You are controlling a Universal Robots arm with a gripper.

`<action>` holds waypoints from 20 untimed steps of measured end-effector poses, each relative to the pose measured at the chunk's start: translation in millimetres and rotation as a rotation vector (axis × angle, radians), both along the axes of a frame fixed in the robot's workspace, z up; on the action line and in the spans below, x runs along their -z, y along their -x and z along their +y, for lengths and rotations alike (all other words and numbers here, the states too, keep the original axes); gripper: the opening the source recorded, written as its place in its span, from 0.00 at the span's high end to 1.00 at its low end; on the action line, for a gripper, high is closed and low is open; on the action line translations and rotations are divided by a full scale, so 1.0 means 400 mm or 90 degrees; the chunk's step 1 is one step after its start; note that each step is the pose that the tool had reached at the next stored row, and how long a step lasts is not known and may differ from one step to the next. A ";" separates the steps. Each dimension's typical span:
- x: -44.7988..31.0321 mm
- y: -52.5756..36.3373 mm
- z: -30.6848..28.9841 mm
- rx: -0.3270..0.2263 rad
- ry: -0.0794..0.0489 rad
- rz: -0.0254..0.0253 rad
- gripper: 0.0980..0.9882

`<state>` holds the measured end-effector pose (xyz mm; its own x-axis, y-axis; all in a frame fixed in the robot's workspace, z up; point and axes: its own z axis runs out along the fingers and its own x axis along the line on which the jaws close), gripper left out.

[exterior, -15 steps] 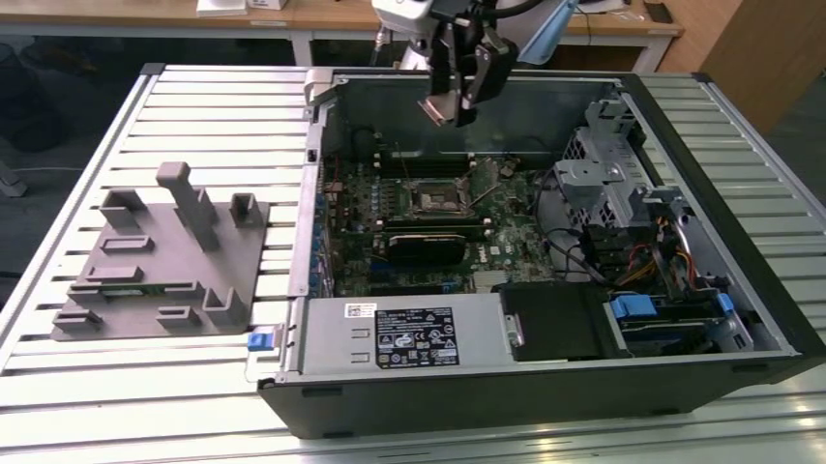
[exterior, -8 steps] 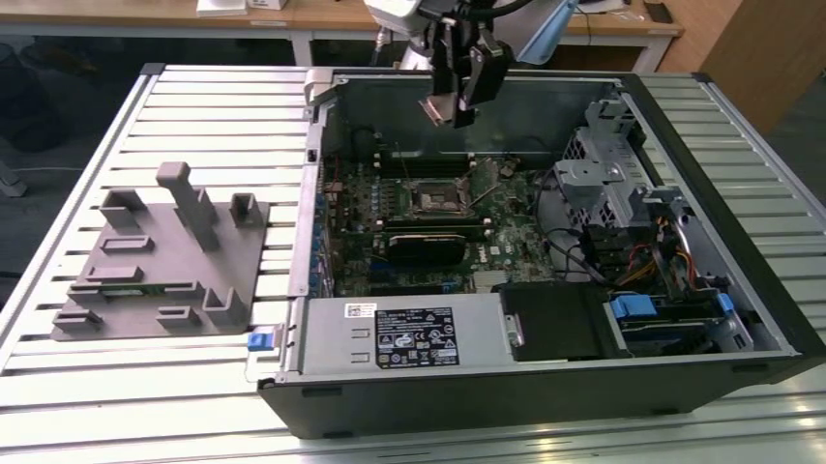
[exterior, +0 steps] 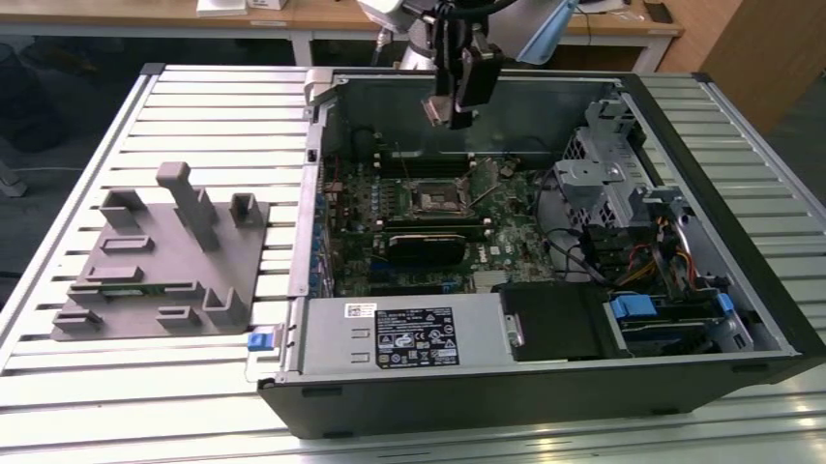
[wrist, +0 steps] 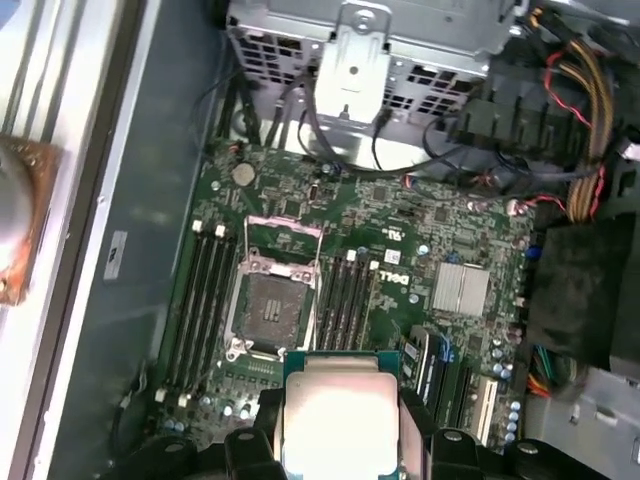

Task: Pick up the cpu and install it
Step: 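Place the cpu into insertion slot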

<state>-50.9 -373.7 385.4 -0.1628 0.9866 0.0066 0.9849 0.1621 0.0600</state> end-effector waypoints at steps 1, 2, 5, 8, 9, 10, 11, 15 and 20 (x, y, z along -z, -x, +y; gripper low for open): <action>0.001 0.000 0.000 0.010 0.000 -0.0001 0.50; 0.002 0.000 0.000 0.022 0.000 0.0000 0.50; 0.004 0.000 0.001 0.046 0.000 0.0001 0.50; 0.008 -0.004 0.009 0.049 0.000 0.0002 0.50; 0.010 -0.005 0.013 0.049 0.000 0.0006 0.50; 0.012 -0.008 0.018 0.049 0.000 0.0011 0.50; 0.017 -0.010 0.024 0.049 0.000 0.0017 0.50; 0.030 -0.012 0.032 0.061 0.000 0.0022 0.50; 0.039 -0.012 0.034 0.072 0.000 0.0022 0.50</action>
<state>-45.9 -359.9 369.6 -0.0510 0.9987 0.0074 0.9971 0.0505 0.0565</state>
